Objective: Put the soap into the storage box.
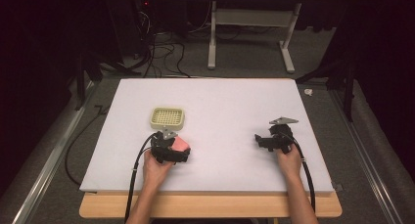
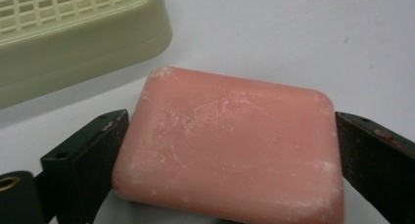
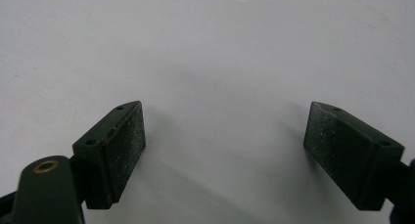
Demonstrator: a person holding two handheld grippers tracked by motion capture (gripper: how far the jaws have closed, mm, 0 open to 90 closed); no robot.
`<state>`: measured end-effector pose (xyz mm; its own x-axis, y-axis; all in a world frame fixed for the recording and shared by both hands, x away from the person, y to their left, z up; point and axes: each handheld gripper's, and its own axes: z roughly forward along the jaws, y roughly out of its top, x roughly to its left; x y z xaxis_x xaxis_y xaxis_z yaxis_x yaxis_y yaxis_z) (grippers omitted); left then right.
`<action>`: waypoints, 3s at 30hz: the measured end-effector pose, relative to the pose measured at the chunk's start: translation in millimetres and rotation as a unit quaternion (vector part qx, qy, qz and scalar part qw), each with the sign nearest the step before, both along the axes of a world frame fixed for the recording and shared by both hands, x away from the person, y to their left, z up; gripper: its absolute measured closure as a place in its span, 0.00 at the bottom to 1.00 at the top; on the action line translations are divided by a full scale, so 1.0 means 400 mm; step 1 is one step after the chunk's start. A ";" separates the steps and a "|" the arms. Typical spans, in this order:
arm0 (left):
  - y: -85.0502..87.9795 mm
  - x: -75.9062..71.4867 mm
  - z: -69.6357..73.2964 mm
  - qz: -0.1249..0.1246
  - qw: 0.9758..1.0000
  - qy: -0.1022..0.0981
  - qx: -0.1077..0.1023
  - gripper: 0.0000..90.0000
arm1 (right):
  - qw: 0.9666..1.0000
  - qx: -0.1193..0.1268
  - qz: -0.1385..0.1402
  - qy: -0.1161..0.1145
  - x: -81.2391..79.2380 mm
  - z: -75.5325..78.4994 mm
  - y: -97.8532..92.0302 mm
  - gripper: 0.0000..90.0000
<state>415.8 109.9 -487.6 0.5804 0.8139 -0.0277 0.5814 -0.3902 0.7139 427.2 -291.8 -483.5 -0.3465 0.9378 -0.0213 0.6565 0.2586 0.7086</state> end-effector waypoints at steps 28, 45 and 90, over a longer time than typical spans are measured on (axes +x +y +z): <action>0.003 0.002 0.004 0.006 1.000 -0.005 -0.008 0.15 | 1.000 0.000 0.000 -0.001 0.000 0.000 0.000 0.18; 0.019 -0.020 0.042 0.005 1.000 -0.003 -0.022 0.15 | 1.000 0.000 0.000 0.000 0.000 0.000 0.000 0.18; 0.073 0.020 0.149 0.057 0.998 -0.002 -0.024 0.15 | 1.000 0.001 0.000 0.000 0.000 0.000 0.000 0.18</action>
<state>423.8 139.2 -428.1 0.4844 0.8722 -0.0673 0.6175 -0.2865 0.7325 427.3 -291.8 -483.6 -0.3467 0.9377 -0.0205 0.6558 0.2580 0.7094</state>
